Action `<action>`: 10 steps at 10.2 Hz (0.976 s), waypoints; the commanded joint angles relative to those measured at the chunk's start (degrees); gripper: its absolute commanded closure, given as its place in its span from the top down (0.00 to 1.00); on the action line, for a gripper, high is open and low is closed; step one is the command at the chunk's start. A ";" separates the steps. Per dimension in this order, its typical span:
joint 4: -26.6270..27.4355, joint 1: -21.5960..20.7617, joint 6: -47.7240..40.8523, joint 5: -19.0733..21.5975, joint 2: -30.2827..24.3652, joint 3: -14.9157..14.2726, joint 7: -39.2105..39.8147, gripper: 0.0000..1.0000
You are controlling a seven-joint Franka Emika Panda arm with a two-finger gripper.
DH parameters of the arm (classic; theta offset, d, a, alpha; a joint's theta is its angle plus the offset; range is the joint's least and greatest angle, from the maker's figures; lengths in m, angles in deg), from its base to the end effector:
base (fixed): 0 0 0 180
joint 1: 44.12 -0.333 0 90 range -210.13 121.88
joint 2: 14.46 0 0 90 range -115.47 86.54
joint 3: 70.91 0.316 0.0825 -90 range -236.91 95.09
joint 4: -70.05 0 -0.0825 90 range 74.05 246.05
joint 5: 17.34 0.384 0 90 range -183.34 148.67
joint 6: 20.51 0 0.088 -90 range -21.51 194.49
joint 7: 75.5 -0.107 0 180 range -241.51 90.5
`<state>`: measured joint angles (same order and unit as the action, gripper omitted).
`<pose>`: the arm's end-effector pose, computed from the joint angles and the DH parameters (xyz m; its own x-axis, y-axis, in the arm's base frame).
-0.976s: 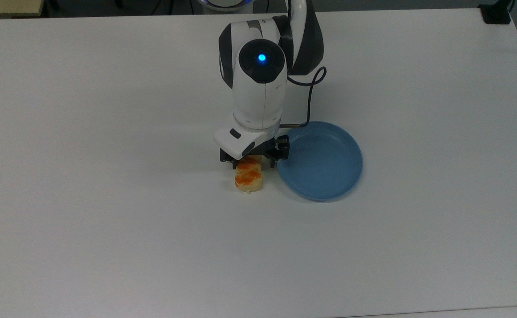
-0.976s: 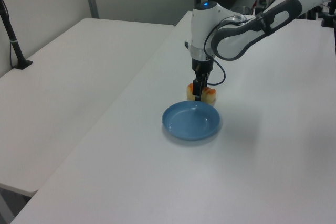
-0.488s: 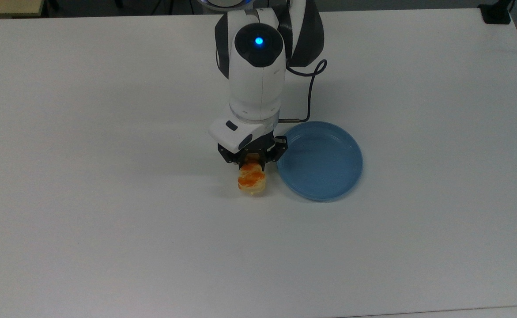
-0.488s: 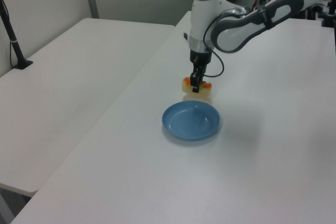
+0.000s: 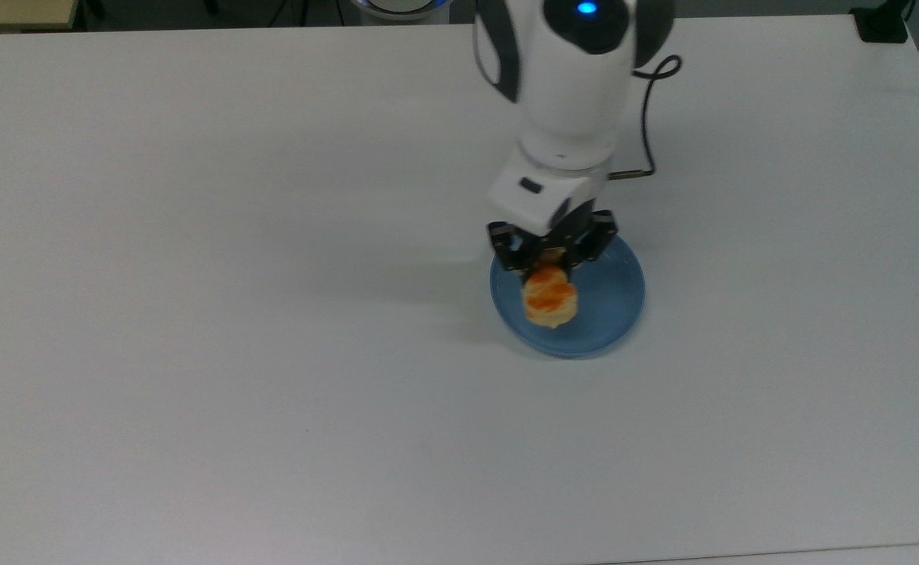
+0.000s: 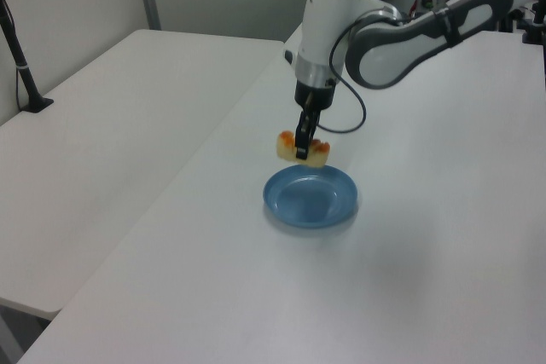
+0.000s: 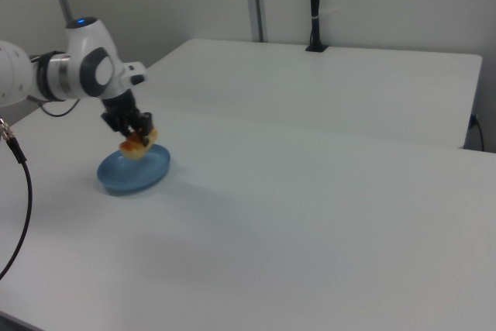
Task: Put the bread onto the plate
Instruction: 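Lift the bread roll and carry it over the blue plate, lowering it, then open the gripper to release the roll and raise it away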
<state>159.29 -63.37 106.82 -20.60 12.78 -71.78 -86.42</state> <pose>0.6692 0.2221 0.3904 0.9676 0.1610 0.1947 0.1599 -0.9869 0.0213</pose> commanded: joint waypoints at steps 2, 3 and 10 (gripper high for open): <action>0.85 -7.83 0.55 -0.25 3.33 -4.05 -5.60 0.54; 0.85 -7.57 0.73 -0.25 3.86 -4.05 -5.78 0.67; 1.29 11.98 -31.13 -0.34 -18.86 4.45 -4.74 1.00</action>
<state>157.44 -60.03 83.45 -20.66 2.80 -72.19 -92.23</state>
